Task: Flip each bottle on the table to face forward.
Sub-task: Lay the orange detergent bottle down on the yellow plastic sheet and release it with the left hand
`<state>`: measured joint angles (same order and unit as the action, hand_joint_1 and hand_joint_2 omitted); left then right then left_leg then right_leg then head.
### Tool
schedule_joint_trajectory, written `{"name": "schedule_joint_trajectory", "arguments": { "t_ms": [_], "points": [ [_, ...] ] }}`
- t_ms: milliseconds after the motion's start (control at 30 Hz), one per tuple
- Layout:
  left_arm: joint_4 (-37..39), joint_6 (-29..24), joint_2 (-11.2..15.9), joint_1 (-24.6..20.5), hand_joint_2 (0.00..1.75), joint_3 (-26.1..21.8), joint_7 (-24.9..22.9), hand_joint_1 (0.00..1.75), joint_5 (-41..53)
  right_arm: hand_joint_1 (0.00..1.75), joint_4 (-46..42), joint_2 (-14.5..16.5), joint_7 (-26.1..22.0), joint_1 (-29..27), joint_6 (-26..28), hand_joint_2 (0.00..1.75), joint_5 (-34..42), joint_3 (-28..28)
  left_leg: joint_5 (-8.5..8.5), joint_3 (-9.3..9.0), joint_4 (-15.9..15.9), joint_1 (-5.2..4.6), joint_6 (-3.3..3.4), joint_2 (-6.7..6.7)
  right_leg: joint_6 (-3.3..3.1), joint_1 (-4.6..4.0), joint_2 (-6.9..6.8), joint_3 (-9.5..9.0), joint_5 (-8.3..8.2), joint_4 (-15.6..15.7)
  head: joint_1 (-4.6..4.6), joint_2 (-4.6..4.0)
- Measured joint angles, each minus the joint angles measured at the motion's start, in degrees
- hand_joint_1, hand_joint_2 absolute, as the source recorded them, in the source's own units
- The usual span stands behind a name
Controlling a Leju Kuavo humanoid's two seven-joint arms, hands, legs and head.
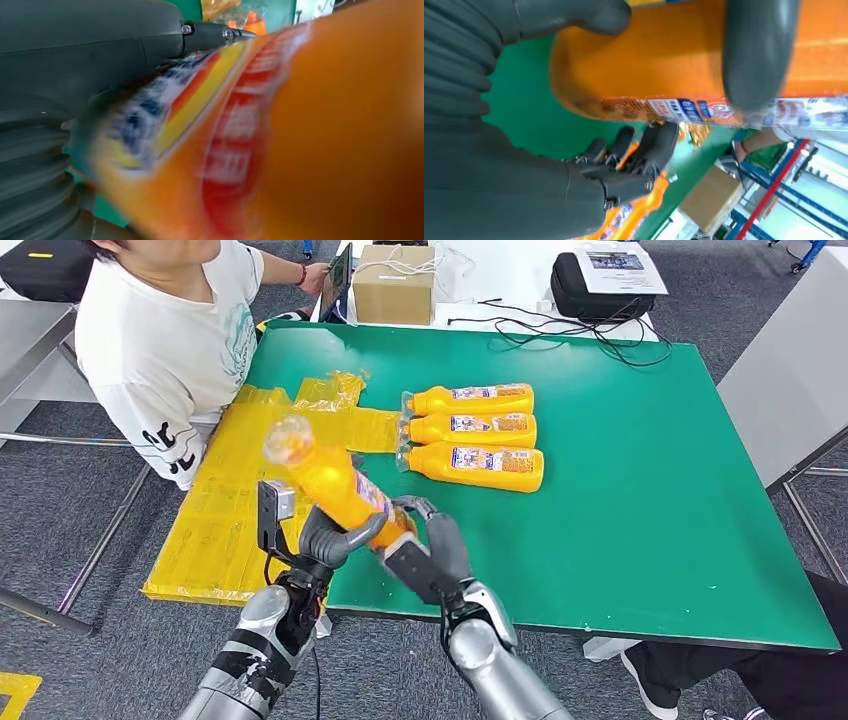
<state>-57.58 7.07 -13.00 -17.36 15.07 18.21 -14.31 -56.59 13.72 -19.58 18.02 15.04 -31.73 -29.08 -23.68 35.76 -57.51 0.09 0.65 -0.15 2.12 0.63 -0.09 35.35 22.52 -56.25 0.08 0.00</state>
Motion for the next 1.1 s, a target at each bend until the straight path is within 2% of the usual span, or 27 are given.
{"name": "schedule_joint_trajectory", "arguments": {
  "t_ms": [333, 467, 600, 800, 1100],
  "points": [
    [-0.60, -1.00, 0.04, 0.92, 1.75, -0.07, 0.10, 0.00, -0.81, 1.75, 0.57, -0.07, 0.13, -0.74, -1.06, 1.75, -0.01, -1.49, 0.00, 0.02, 0.00, 0.00, 0.00, 0.00, 0.00, 0.00, 0.00, 0.02, 0.00, 0.00, -0.02, 0.00],
    [-1.31, -1.96, 0.18, 1.91, 1.75, -0.48, 0.66, 1.75, -1.34, 0.01, 0.88, -0.85, 1.19, -0.72, -3.47, 1.75, -0.82, -2.44, 0.00, 0.03, 0.00, 0.00, 0.00, 0.00, 0.00, 0.00, 0.01, 0.04, 0.00, 0.00, -0.01, 0.00],
    [-3.69, -3.51, 0.22, 2.88, 1.75, -1.27, 1.87, 1.75, -1.31, 0.00, 0.58, -1.33, 2.80, -1.57, -2.67, 1.75, 0.00, -2.72, 0.00, 0.07, 0.00, 0.00, 0.00, 0.00, 0.00, 0.00, 0.00, 0.07, 0.00, 0.00, -0.01, 0.00],
    [-6.36, -5.19, 0.21, 3.70, 1.75, -3.02, 2.62, 1.75, -1.28, 0.00, -3.46, -2.04, 4.20, -2.43, -1.20, 1.75, 3.74, 0.23, 0.00, 0.10, 0.00, 0.00, 0.00, 0.00, 0.00, 0.01, 0.00, 0.10, 0.00, 0.01, 0.01, 0.00],
    [-6.92, -7.09, 0.67, 3.07, 1.75, -5.62, 4.11, 1.75, 0.31, 0.00, -8.46, -2.66, 2.48, -2.85, -1.14, 1.75, 9.48, 5.44, 0.00, 0.11, -0.01, 0.00, 0.01, 0.00, 0.01, 0.00, 0.00, 0.10, -0.01, 0.00, -0.01, 0.00]
  ]
}}
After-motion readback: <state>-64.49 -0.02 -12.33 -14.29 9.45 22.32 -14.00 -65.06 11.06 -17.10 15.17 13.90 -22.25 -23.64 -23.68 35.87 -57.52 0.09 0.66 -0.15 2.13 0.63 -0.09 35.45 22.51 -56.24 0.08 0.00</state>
